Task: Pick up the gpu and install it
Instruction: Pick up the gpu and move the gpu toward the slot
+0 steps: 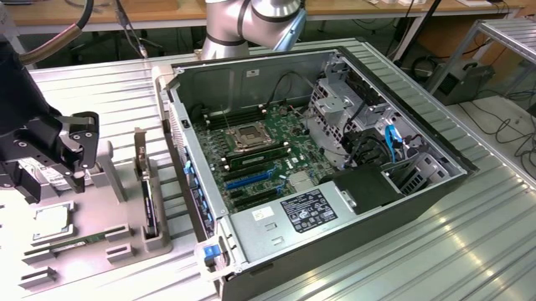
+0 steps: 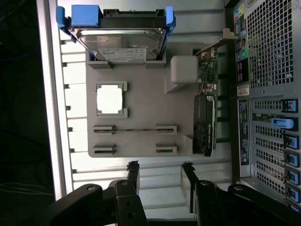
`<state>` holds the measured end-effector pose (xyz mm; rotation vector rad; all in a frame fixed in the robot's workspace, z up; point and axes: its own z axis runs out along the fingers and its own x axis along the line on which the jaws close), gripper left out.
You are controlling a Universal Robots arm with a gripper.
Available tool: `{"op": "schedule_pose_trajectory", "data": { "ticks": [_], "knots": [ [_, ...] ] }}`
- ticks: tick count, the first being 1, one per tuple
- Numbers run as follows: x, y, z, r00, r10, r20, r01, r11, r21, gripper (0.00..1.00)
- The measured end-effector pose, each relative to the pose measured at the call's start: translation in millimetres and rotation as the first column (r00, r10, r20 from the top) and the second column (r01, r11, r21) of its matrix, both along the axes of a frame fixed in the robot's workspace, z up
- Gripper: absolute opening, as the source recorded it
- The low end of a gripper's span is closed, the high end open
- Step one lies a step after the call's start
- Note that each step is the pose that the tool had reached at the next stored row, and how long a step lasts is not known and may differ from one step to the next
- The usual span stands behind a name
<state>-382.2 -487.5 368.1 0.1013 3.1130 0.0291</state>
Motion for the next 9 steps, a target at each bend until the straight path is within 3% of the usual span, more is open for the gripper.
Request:
{"op": "schedule_pose_trajectory", "data": {
  "ticks": [5,6,7,9],
  "knots": [
    [2.2,3.1,-2.0,1.0000,0.001,0.0000,-0.001,1.0000,-0.0064,0.48],
    [3.5,6.2,-4.5,1.0000,0.001,0.0000,-0.001,0.9999,-0.0134,0.48],
    [5.2,11.1,-9.6,1.0000,0.004,-0.0001,-0.004,0.9996,-0.0273,0.48],
    [5.2,15.8,-17.9,1.0000,0.006,-0.0001,-0.006,0.9993,-0.0372,0.48]
  ]
}}
